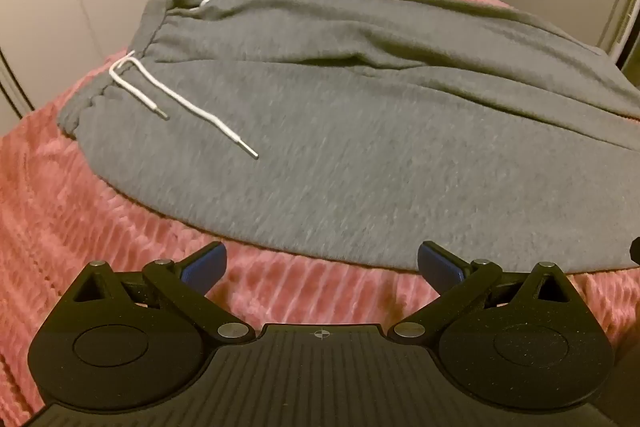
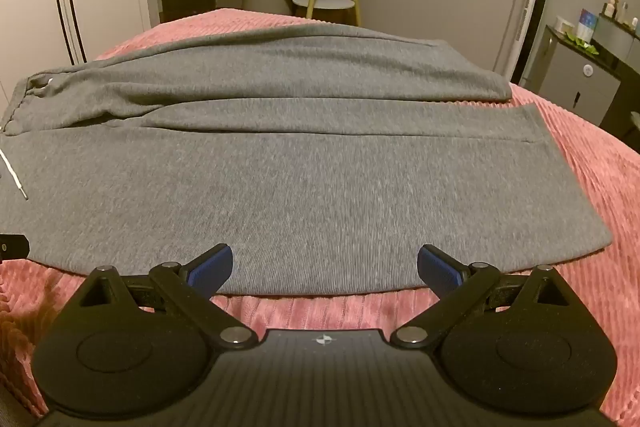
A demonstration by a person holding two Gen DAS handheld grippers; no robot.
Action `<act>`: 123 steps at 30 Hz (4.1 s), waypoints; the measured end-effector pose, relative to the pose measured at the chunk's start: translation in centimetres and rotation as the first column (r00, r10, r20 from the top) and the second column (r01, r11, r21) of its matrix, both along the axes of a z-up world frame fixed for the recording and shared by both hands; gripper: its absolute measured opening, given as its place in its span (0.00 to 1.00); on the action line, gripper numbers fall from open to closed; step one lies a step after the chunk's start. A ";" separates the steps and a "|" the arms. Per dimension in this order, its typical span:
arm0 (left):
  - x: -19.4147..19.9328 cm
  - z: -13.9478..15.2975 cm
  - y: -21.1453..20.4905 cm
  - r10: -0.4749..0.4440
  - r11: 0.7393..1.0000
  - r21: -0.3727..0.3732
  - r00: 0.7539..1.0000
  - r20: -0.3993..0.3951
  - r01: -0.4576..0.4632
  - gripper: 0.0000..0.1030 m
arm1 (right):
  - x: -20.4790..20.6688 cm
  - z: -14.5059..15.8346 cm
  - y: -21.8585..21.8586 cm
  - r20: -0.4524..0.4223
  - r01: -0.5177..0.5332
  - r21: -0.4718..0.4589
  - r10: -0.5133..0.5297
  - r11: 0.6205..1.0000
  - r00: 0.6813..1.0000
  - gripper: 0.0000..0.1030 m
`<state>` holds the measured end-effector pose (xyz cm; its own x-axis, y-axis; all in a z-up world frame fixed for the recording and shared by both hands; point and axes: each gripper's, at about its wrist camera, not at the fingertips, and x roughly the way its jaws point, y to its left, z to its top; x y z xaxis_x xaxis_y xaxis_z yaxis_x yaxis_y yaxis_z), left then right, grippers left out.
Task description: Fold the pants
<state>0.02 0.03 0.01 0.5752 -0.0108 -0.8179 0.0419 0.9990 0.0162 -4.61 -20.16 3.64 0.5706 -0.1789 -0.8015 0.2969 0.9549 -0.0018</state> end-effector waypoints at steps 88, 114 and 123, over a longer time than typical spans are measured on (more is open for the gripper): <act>0.2 -0.8 0.3 0.002 1.000 -0.016 0.998 -0.057 -0.003 1.00 | -0.1 -0.3 0.3 -0.002 0.005 0.021 -0.005 1.000 1.000 0.96; 3.3 0.0 3.8 0.107 0.965 -0.225 0.985 -0.132 -0.135 1.00 | -0.5 -1.9 -11.7 0.013 0.380 0.345 -0.409 0.858 0.912 0.96; 12.5 0.7 2.0 0.309 0.917 -0.241 0.948 -0.077 -0.319 1.00 | 0.0 -7.0 -16.0 -0.164 0.523 0.493 -0.516 0.695 0.841 0.96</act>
<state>12.51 2.07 0.71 0.5521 -0.0385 -0.8329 -0.2789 0.9329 -0.2279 -4.65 -36.13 -3.40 0.4981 -0.0181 -0.8669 0.7495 0.5118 0.4200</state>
